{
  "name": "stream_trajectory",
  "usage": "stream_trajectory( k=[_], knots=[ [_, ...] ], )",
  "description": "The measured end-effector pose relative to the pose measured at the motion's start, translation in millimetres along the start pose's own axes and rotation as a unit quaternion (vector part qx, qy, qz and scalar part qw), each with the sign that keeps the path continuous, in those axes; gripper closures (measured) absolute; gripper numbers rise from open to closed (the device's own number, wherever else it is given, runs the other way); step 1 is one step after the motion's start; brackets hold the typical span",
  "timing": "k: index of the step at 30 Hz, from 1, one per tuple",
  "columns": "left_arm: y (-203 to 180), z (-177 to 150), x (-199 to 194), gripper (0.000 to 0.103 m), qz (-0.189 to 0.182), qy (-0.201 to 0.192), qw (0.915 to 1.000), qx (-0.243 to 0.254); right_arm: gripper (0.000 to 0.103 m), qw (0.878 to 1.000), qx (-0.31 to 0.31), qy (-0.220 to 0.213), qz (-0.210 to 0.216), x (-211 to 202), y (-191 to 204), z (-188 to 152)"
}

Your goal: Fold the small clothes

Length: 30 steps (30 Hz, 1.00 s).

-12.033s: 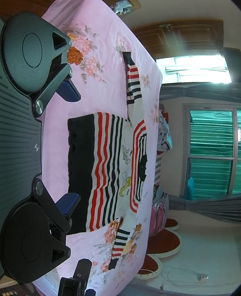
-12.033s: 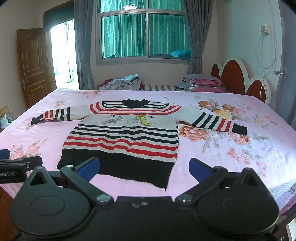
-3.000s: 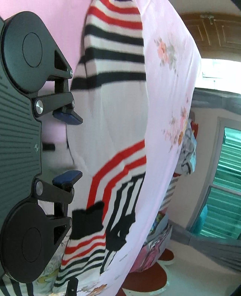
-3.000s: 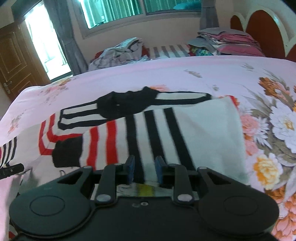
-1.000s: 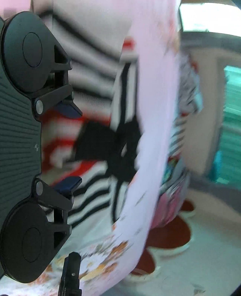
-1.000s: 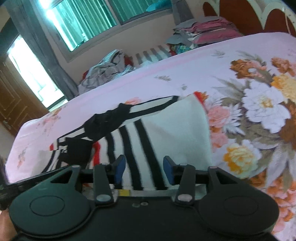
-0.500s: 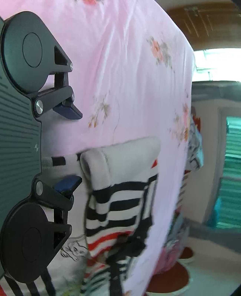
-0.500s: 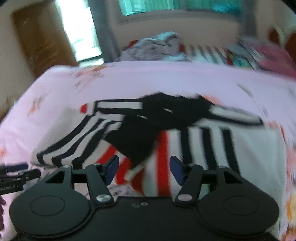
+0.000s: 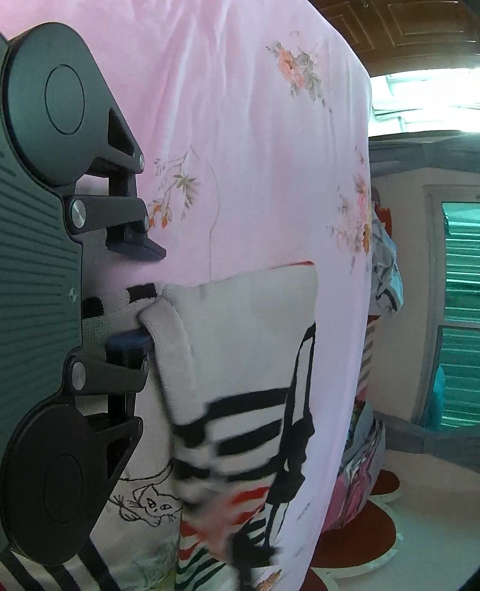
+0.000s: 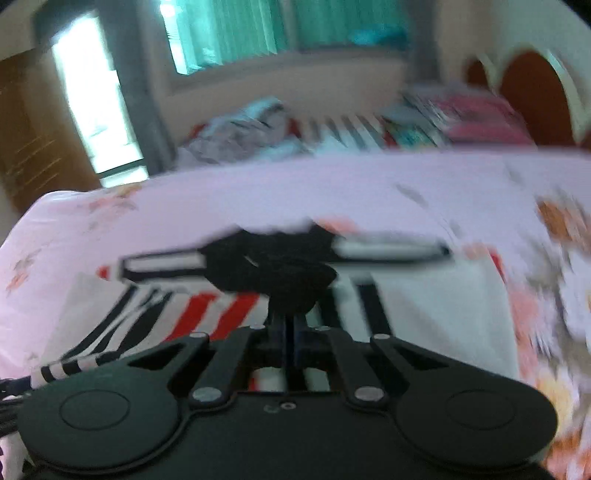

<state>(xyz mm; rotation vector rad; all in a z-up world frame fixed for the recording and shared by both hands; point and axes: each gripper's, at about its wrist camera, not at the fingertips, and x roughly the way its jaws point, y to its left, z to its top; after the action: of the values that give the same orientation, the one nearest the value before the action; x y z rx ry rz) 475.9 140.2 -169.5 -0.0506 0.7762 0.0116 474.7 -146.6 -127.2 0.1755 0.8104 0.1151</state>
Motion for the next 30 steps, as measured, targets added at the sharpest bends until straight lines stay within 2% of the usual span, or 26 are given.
stream_trajectory(
  k=[1, 3, 5, 7, 9, 10, 11, 17, 22, 23, 24, 25, 27, 30],
  knots=[
    [0, 0, 0, 0.069, -0.005, 0.001, 1.0, -0.001, 0.097, 1.0, 0.019, 0.013, 0.01, 4, -6, -4],
    [1, 0, -1, 0.078, -0.016, 0.003, 0.9999, 0.0, 0.085, 0.999, 0.048, 0.021, 0.014, 5, -19, -10],
    [-1, 1, -1, 0.078, -0.016, 0.005, 0.9998, 0.006, 0.061, 0.997, 0.071, 0.01, 0.017, 2, -27, -12],
    [-2, 2, -1, 0.078, -0.015, 0.007, 0.9998, 0.007, 0.052, 0.996, 0.087, 0.003, 0.031, 3, -33, -11],
    [-2, 2, -1, 0.078, -0.015, 0.008, 0.9998, 0.007, 0.055, 0.995, 0.092, -0.003, 0.043, 6, -36, -10],
    [-3, 2, -1, 0.078, -0.014, 0.008, 0.9998, 0.01, 0.067, 0.994, 0.097, 0.002, 0.048, 11, -38, -7],
    [-3, 2, -2, 0.078, -0.013, 0.008, 0.9998, 0.012, 0.098, 0.993, 0.102, 0.007, 0.06, 13, -40, -6],
    [-2, 2, -2, 0.079, -0.014, 0.013, 0.9997, 0.015, 0.097, 0.996, 0.061, -0.035, 0.049, -14, -33, -2],
    [2, -1, -2, 0.079, -0.021, 0.019, 0.9995, 0.01, 0.096, 0.997, 0.067, -0.002, 0.032, 5, -37, -7],
    [3, -1, -4, 0.079, -0.028, 0.024, 0.9992, 0.016, 0.094, 0.997, 0.069, 0.011, 0.021, 9, -38, -6],
    [7, -1, -10, 0.079, -0.035, 0.028, 0.9989, 0.016, 0.091, 0.997, 0.071, 0.007, 0.016, 5, -38, -5],
    [13, -2, -18, 0.079, -0.043, 0.027, 0.9987, 0.004, 0.084, 0.998, 0.066, -0.01, 0.007, -4, -39, -4],
    [27, -1, -41, 0.079, -0.066, -0.013, 0.9972, -0.034, 0.079, 0.998, 0.048, -0.042, -0.001, -22, -37, -1],
    [30, 8, -52, 0.079, -0.091, -0.055, 0.9916, -0.073, 0.079, 0.998, 0.023, -0.06, 0.015, -27, -28, 3]
  ],
)
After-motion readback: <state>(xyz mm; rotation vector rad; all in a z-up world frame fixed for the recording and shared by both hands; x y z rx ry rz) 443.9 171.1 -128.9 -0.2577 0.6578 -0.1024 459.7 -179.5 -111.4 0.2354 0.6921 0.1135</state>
